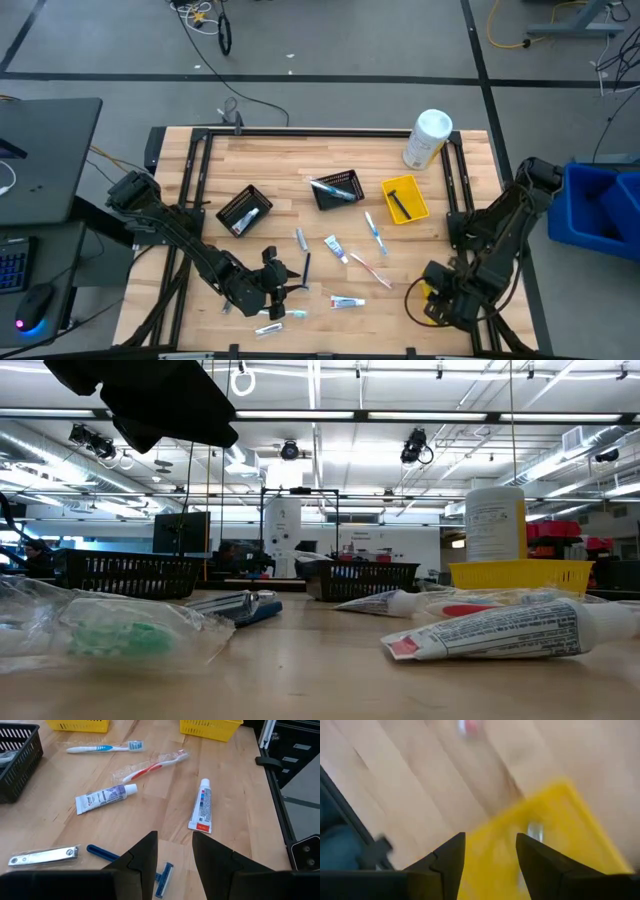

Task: Pick & Place Travel size toiletries
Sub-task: Put the white toothpaste into the left black basket

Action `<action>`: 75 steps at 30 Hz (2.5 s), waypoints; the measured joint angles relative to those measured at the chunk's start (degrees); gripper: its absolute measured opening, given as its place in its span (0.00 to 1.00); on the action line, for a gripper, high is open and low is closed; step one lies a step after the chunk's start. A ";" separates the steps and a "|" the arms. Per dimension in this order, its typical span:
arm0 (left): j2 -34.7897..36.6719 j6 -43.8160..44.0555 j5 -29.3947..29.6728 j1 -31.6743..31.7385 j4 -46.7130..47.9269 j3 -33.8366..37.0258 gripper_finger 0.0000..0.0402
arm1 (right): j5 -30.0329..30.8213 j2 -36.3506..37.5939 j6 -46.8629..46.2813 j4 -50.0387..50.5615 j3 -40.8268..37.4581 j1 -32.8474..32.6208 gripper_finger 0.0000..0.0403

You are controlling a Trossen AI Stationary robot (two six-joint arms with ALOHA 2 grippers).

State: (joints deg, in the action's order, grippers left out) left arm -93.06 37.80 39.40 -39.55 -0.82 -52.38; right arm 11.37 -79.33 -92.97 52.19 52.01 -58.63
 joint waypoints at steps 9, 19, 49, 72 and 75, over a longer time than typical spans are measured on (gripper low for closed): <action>0.00 0.98 0.24 0.00 0.00 0.00 0.32 | 18.56 0.00 22.24 -12.27 0.00 5.71 0.56; 0.00 3.25 0.26 0.00 -0.39 0.00 0.32 | 25.43 -0.22 48.52 -34.79 -0.63 11.12 0.58; 0.00 3.85 0.41 0.28 -0.35 0.00 0.33 | 17.99 -7.93 58.45 -40.74 -0.76 17.37 0.67; 0.01 -0.20 0.62 0.27 0.00 0.00 0.47 | 12.04 -14.80 72.38 -50.43 -0.74 26.93 0.60; 0.02 -1.00 0.40 0.50 0.11 0.00 0.47 | 12.02 -14.80 72.93 -50.43 -0.74 28.35 0.58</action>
State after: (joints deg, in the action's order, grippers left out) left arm -93.03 36.80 39.79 -39.05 -0.71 -52.38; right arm 23.40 -94.13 -20.03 1.76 51.27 -30.29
